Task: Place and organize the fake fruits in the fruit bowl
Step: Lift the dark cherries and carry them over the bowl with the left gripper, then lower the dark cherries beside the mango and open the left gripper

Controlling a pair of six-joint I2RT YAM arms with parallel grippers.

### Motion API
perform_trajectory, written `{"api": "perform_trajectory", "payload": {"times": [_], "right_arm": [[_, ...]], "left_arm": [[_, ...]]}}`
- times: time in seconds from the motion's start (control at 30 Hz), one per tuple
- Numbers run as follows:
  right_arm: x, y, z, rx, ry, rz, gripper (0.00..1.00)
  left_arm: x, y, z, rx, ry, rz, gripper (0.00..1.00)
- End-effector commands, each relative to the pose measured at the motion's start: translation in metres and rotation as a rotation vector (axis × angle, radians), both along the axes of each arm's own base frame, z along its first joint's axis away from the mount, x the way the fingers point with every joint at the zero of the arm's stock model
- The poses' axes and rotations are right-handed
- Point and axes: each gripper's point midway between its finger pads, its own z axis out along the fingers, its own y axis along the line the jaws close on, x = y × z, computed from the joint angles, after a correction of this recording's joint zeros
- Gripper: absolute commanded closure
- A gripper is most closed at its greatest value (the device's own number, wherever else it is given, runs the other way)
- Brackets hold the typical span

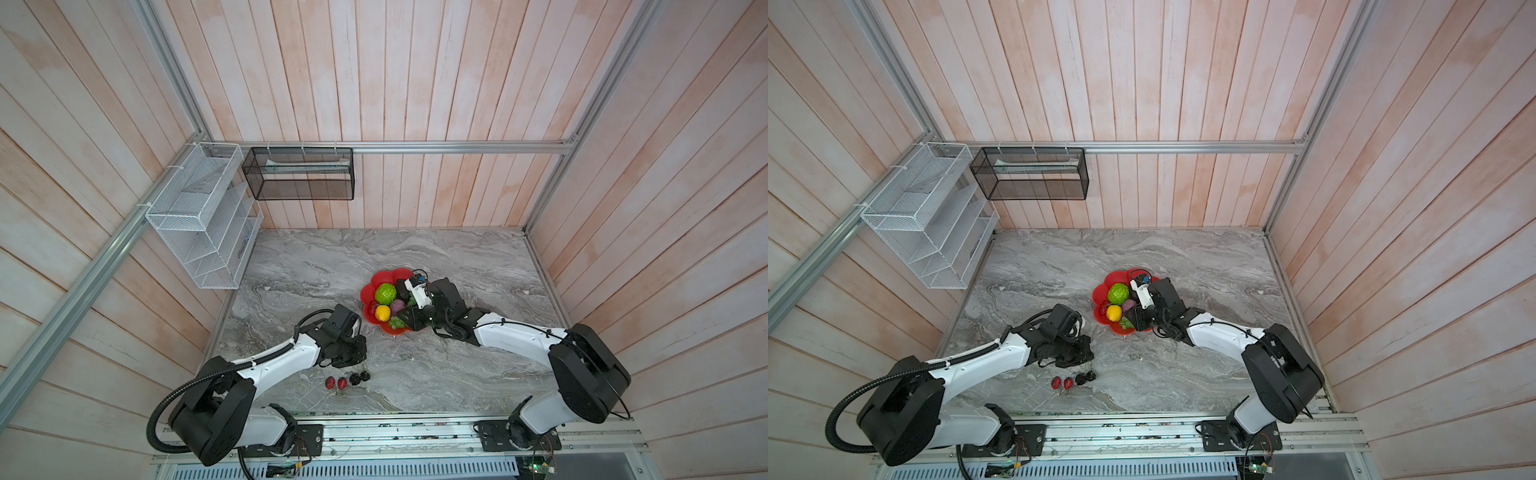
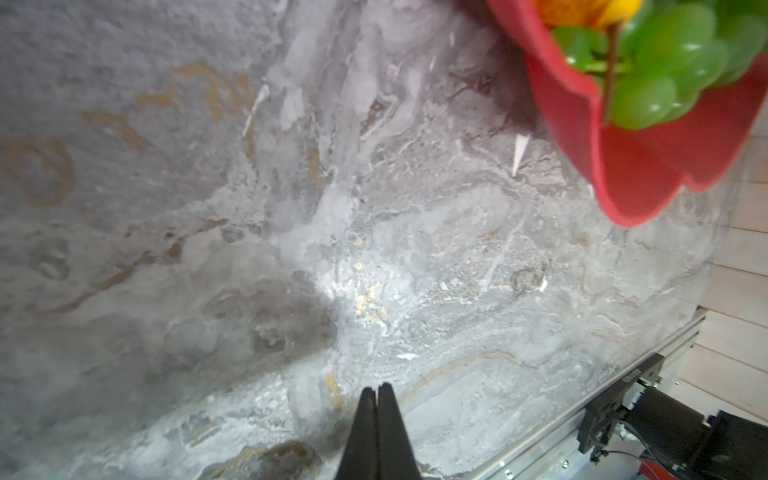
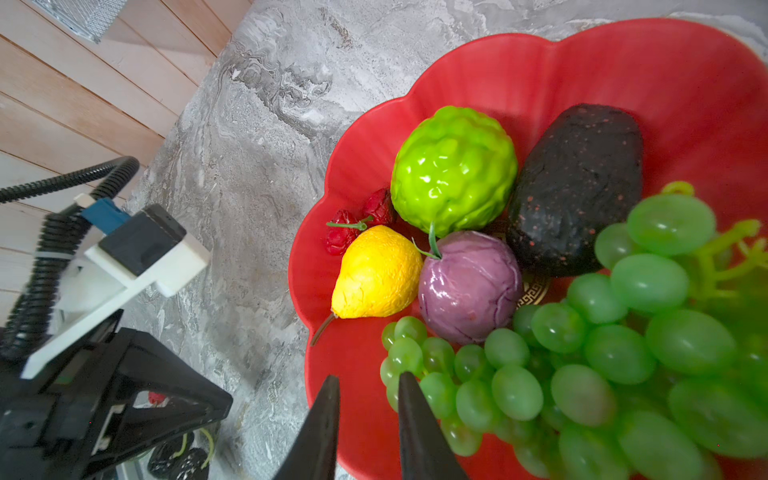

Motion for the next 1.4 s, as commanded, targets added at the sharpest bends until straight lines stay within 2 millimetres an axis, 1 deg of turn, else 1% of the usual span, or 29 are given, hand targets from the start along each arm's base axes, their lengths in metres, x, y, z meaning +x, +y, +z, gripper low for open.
{"api": "perform_trajectory", "payload": {"times": [0.0, 0.13, 0.27, 0.33, 0.43, 0.57, 0.67, 0.73, 0.8, 0.87, 0.97, 1.1, 1.2, 1.37], "right_arm": [[0.003, 0.005, 0.007, 0.012, -0.014, 0.001, 0.74], [0.004, 0.005, 0.01, 0.012, -0.023, 0.0, 0.75], [0.005, 0.002, 0.022, 0.023, -0.056, -0.016, 0.75], [0.007, 0.0, 0.027, 0.027, -0.075, -0.028, 0.75], [0.008, -0.002, 0.032, 0.033, -0.093, -0.037, 0.75], [0.008, -0.003, 0.036, 0.031, -0.097, -0.04, 0.75], [0.005, -0.008, 0.035, 0.028, -0.098, -0.052, 0.75], [0.002, -0.011, 0.033, 0.026, -0.096, -0.058, 0.75], [0.0, -0.016, 0.031, 0.015, -0.096, -0.067, 0.75], [-0.001, -0.021, 0.031, 0.006, -0.105, -0.082, 0.75], [-0.001, -0.029, 0.03, -0.005, -0.116, -0.107, 0.75], [-0.005, -0.038, 0.023, -0.031, -0.103, -0.116, 0.75], [-0.008, -0.044, 0.019, -0.036, -0.093, -0.125, 0.75], [-0.01, -0.049, 0.02, -0.036, -0.093, -0.14, 0.75]], "left_arm": [[0.0, -0.003, 0.016, -0.033, -0.033, -0.03, 1.0], [0.009, 0.005, 0.036, -0.049, -0.065, -0.012, 1.0], [0.029, 0.013, 0.067, -0.101, -0.137, 0.028, 1.0], [0.041, 0.012, 0.082, -0.112, -0.187, 0.029, 1.0], [0.066, 0.005, 0.099, -0.115, -0.26, 0.022, 1.0], [0.102, -0.011, 0.12, -0.148, -0.349, 0.031, 1.0], [0.131, -0.017, 0.128, -0.14, -0.4, 0.073, 1.0], [0.147, -0.025, 0.131, -0.159, -0.426, 0.081, 1.0], [0.158, -0.038, 0.13, -0.193, -0.436, 0.052, 1.0], [0.163, -0.05, 0.124, -0.217, -0.443, 0.012, 1.0], [0.163, -0.068, 0.112, -0.214, -0.458, -0.069, 1.0], [0.163, -0.086, 0.101, -0.16, -0.495, -0.143, 1.0], [0.164, -0.092, 0.093, -0.131, -0.513, -0.165, 1.0], [0.168, -0.092, 0.073, -0.05, -0.523, -0.176, 1.0]]}}
